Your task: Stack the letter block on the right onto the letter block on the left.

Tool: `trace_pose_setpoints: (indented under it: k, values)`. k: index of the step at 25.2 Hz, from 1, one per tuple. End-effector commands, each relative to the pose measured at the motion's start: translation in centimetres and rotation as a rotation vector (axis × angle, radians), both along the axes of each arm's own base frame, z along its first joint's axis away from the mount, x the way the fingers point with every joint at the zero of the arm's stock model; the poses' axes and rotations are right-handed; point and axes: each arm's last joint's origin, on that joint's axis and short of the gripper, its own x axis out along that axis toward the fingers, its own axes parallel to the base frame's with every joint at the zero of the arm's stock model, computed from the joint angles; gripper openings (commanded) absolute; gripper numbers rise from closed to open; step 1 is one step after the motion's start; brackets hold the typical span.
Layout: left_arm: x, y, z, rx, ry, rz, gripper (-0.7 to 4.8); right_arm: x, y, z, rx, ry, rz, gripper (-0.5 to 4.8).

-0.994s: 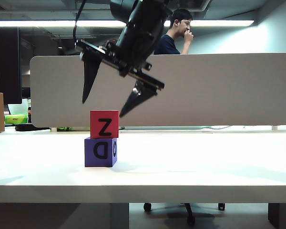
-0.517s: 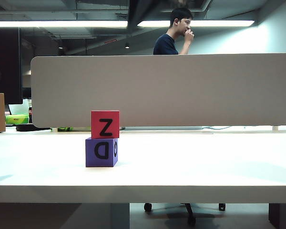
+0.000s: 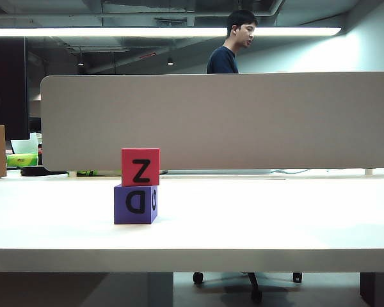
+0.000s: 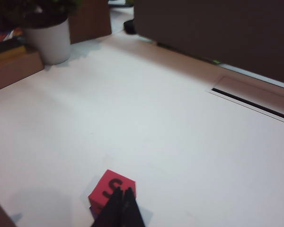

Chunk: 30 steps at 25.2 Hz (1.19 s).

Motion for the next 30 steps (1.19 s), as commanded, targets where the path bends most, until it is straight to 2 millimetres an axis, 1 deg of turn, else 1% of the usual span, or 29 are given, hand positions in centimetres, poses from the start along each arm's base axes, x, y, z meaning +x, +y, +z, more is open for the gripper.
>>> trace_pose_setpoints:
  k: [1, 3, 4, 5, 8, 11, 14, 16, 18, 23, 28, 29, 30]
  values:
    - [-0.5, 0.2, 0.5, -0.005, -0.089, 0.061, -0.03, -1.6, -1.1, 0.5, 0.046, -0.038, -0.040, -0.02]
    - [-1.0, 0.3, 0.8, -0.009, -0.149, 0.108, -0.03, -3.3, -2.4, 1.1, 0.063, -0.074, -0.095, -0.02]
    - [-1.3, 0.4, 0.8, -0.012, -0.177, 0.152, -0.03, -4.5, -3.2, 1.7, 0.090, -0.107, -0.117, -0.02]
    - [-1.5, 0.4, 0.9, -0.012, -0.186, 0.162, -0.03, -5.2, -3.7, 2.0, 0.105, -0.122, -0.120, -0.02]
    - [-1.4, 0.5, 0.5, 0.001, -0.157, 0.174, -0.03, -6.7, -5.0, 2.6, 0.125, -0.146, -0.150, -0.02]
    - [-1.3, 0.5, 0.1, 0.011, -0.108, 0.176, -0.03, -7.9, -6.1, 2.4, 0.108, -0.131, -0.138, -0.01]
    - [-1.3, 0.4, -0.6, 0.005, -0.033, 0.166, -0.03, -8.3, -6.2, 1.8, 0.102, -0.088, -0.071, 0.01]
    - [-1.3, 0.4, -0.9, 0.000, 0.000, 0.165, -0.03, -8.3, -6.0, 1.6, 0.107, -0.072, -0.011, 0.15]
    - [-1.3, 0.5, -1.2, 0.003, 0.025, 0.173, -0.03, -7.9, -5.6, 1.3, 0.091, -0.059, -0.009, 0.45]
    - [-1.3, 0.4, -1.2, 0.002, 0.027, 0.169, -0.03, -7.4, -5.0, 0.8, 0.066, -0.033, -0.012, 0.45]
    - [-1.3, 0.4, -1.2, 0.002, 0.026, 0.168, -0.03, -7.2, -5.4, 0.7, -0.026, -0.084, -0.118, 0.45]
    - [-1.3, 0.4, -1.2, 0.002, 0.026, 0.169, -0.03, -7.1, -5.7, 0.7, -0.061, -0.100, -0.154, 0.45]
    - [-1.3, 0.4, -1.2, 0.002, 0.026, 0.169, -0.03, -7.0, -6.5, 0.8, -0.073, -0.117, -0.186, 0.45]
